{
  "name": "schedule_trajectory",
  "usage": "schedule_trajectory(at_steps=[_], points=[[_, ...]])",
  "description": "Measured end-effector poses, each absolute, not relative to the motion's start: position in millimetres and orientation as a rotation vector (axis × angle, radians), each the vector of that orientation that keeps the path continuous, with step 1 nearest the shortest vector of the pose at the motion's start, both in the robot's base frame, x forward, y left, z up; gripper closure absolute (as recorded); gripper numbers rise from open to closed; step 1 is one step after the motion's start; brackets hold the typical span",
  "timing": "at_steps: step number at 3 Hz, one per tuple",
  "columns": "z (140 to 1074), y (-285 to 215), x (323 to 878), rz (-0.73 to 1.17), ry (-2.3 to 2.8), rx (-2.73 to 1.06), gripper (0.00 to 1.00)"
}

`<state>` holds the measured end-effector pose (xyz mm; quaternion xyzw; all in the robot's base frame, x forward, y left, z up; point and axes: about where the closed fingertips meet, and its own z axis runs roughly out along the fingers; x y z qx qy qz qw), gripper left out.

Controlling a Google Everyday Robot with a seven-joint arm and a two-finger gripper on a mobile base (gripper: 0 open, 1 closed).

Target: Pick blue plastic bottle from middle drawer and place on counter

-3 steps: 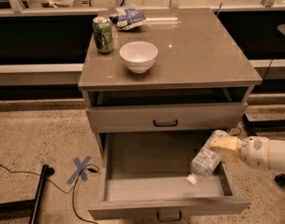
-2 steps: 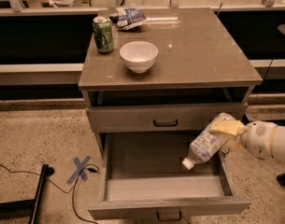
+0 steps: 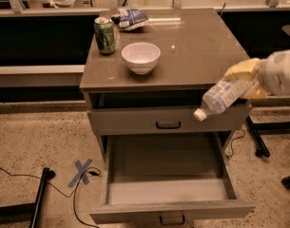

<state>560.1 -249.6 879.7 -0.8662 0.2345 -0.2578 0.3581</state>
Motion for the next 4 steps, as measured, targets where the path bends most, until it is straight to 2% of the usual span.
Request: schedule_trajectory(at_steps=[1, 2, 3, 4], points=[[910, -255, 591, -0.587, 0.685, -2.307, 1.0], [933, -239, 627, -0.519, 0.736, -2.365, 1.0], [939, -166, 673, -0.412, 0.654, -2.444, 1.0], [916, -120, 708, -0.361, 0.627, -2.543, 1.0]])
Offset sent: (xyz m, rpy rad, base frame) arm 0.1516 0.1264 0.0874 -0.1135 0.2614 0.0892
